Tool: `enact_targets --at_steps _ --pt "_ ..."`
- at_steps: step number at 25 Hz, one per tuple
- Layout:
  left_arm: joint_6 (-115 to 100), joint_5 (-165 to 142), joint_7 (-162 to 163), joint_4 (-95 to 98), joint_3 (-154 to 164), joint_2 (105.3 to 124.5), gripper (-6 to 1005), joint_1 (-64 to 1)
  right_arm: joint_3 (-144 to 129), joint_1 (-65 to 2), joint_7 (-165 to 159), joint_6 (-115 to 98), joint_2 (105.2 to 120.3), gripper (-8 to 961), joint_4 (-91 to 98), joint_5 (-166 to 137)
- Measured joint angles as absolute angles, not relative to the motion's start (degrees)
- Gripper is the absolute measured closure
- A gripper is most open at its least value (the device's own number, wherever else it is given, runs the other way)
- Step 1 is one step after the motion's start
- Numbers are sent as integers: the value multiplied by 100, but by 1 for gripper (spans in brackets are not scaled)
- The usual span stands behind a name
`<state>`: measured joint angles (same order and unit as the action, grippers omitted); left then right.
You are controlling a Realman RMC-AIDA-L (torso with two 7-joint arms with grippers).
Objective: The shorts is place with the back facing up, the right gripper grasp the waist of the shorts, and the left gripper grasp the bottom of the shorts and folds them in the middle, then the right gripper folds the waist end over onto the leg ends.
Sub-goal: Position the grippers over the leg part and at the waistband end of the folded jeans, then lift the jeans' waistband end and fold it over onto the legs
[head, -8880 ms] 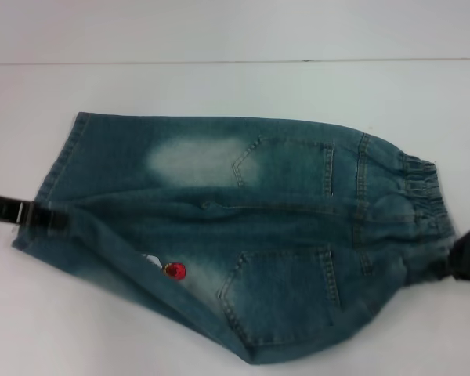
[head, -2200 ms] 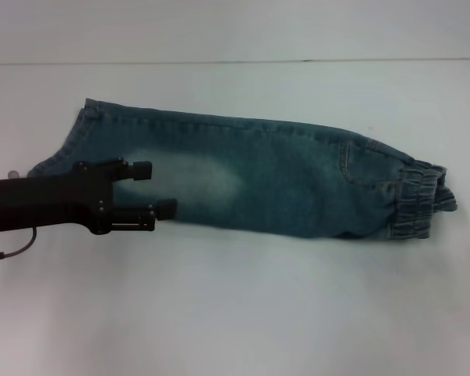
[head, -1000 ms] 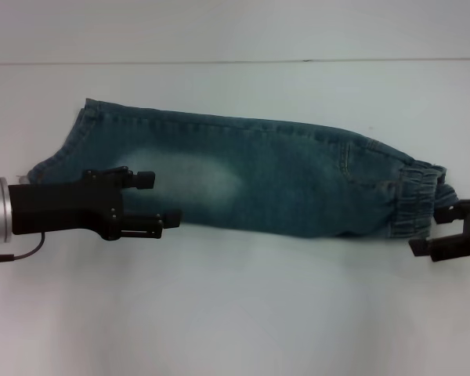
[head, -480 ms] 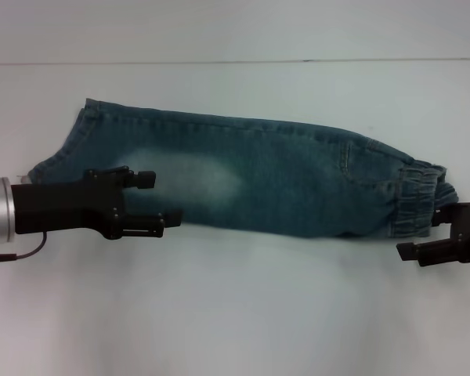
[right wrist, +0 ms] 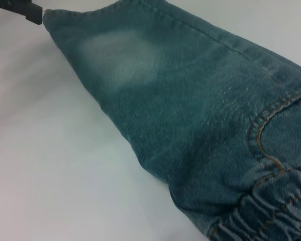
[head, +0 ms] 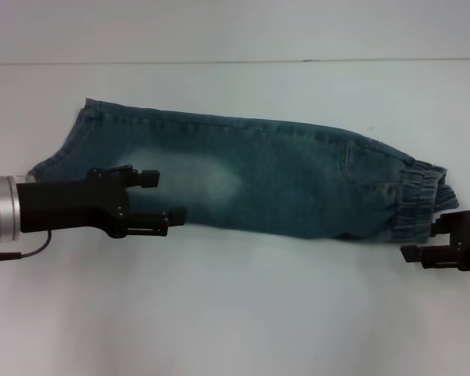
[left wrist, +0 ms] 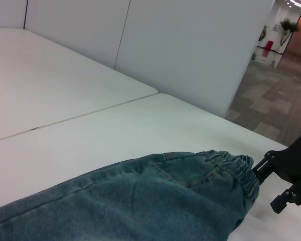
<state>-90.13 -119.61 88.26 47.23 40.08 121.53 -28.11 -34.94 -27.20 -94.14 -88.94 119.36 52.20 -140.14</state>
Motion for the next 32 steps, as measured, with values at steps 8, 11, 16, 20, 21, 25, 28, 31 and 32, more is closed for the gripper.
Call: enact_targets --at_steps 8,11,16,20,21,25,28,31,32 --pt "-9007 -11961 8819 4719 4008 12161 64 -2828 -3481 -2716 -9238 -8741 11958 482 5212 -14009" --pt "-8992 -11962 8811 4719 4008 12168 63 -2832 -3484 -2723 -9237 -8711 11965 556 5210 -14002" --pt "-8960 -11962 8804 4676 4008 12173 63 -2857 -3486 -2738 -9187 -8551 11964 698 5107 -13955" --pt "-8954 -11962 8801 4660 4039 12206 62 -2890 -3493 -2729 -9119 -8432 11967 835 5069 -13859" --pt "-8955 -11962 8800 4660 4065 12219 62 -2897 -3496 -2720 -9108 -8427 11968 852 5068 -13818" --pt "-8877 -11923 8750 4661 4128 12252 62 -2919 -3496 -2707 -9034 -8424 11974 918 5077 -13683" --pt "-8795 -11887 8624 4662 4106 12327 63 -2919 -3503 -2707 -8953 -8412 11999 915 5123 -13641" --pt "-8625 -11765 8497 4613 4115 12397 68 -2935 -3505 -2687 -8938 -8447 12006 911 5218 -13546" --pt "-8554 -11713 8485 4535 4132 12399 72 -2967 -3506 -2672 -8941 -8475 12006 910 5274 -13515"
